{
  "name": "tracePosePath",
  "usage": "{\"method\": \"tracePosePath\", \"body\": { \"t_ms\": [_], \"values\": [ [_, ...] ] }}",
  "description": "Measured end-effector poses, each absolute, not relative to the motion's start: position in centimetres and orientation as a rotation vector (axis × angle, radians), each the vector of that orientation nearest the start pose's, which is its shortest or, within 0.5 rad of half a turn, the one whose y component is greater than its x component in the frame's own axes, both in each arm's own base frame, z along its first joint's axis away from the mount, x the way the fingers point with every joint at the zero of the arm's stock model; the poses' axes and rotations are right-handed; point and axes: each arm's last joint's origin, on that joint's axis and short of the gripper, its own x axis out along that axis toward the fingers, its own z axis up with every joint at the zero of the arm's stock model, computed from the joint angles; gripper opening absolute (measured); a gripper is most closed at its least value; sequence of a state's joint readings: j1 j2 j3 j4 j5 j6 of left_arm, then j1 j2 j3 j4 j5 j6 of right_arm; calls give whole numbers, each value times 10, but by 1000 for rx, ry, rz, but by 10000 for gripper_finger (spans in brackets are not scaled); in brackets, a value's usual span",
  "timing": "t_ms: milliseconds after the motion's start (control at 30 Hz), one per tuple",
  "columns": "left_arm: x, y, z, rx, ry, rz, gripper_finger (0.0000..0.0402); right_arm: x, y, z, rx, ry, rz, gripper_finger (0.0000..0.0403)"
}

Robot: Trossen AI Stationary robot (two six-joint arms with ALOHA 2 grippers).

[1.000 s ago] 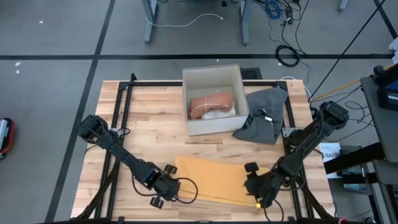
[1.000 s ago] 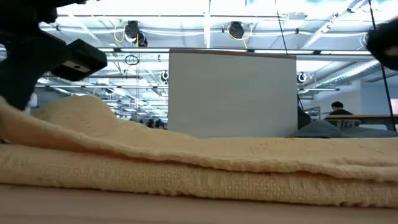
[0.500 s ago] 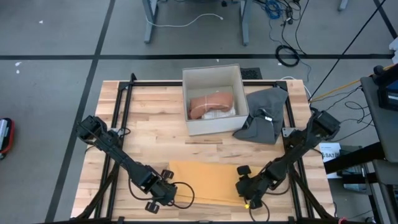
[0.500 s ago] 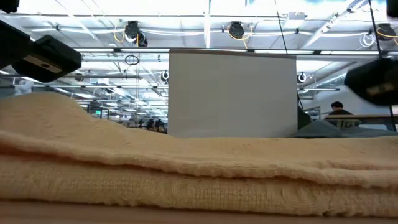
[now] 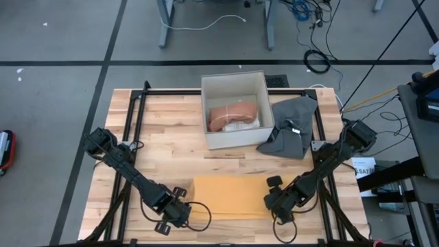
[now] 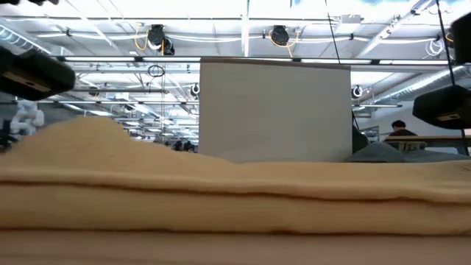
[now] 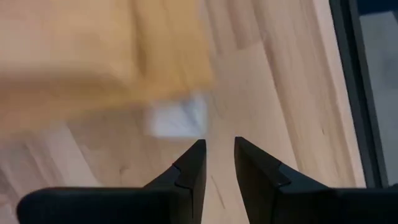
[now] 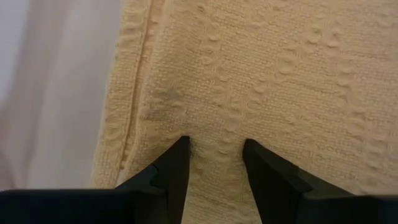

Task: Fold towel
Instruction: Fold the orange towel

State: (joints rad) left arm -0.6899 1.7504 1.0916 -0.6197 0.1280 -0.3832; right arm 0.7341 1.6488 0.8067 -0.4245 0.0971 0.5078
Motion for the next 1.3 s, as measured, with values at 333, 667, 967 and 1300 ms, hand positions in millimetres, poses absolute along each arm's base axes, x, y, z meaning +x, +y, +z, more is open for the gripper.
{"method": "tracePosePath", "body": {
  "t_ms": [333, 667, 967, 1300],
  "values": [
    [256, -187, 168, 369, 1212, -51, 87, 193, 171, 134, -203, 1399, 217, 143],
    [268, -151, 140, 461, 1009, 206, 87, 183, 162, 144, -200, 1444, 154, 143],
    [269, -142, 120, 398, 819, 231, 87, 195, 166, 167, -166, 1151, 127, 143],
    [270, -146, 119, 419, 742, 135, 87, 211, 152, 151, -80, 1112, 63, 143]
  ]
}}
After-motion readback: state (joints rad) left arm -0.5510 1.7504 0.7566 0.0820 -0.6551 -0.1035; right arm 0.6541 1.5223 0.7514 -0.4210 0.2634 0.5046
